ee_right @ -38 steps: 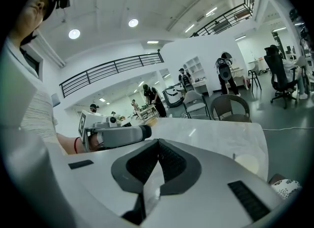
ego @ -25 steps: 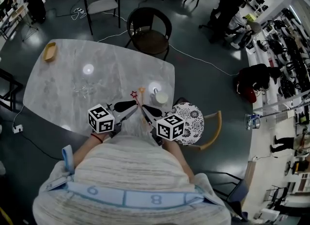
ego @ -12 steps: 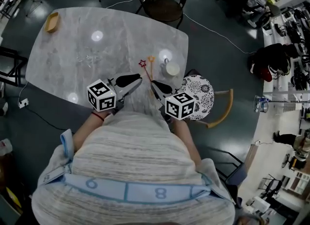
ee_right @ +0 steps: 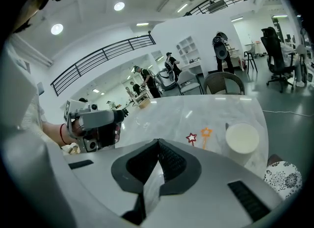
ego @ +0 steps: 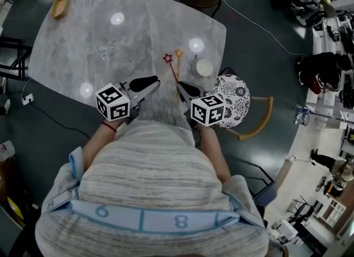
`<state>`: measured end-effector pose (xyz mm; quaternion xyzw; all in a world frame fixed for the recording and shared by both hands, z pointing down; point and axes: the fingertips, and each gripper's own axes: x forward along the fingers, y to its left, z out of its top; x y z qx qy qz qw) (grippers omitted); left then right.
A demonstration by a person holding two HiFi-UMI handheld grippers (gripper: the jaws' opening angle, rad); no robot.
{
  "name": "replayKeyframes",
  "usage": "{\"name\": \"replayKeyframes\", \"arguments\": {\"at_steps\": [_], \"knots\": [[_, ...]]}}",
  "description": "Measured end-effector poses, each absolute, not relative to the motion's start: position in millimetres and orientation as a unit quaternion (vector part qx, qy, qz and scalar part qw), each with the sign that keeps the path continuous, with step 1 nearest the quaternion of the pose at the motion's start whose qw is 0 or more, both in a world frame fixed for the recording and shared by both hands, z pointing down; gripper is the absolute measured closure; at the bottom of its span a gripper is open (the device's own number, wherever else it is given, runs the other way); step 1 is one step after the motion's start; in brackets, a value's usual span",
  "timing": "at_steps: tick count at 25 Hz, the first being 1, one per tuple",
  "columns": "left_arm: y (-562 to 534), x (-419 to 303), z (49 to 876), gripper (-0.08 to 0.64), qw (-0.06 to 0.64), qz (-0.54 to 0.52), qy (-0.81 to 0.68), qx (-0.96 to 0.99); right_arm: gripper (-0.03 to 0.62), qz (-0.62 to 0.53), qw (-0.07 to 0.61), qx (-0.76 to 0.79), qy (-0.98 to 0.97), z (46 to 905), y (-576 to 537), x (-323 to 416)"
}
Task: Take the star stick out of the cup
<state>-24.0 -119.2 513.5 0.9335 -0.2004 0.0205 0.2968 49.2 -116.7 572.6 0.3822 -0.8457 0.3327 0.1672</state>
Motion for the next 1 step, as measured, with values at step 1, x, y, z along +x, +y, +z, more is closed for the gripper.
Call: {"name": "replayKeyframes", "arguments": {"at_steps": [1], "knots": [[-121.4, -24.2, 515.3, 0.505, 0.297, 0.021, -0.201, 0.933, 0.583, 0.332, 0.166, 0.382, -0.846, 573.7, -119.9, 48.4]]}}
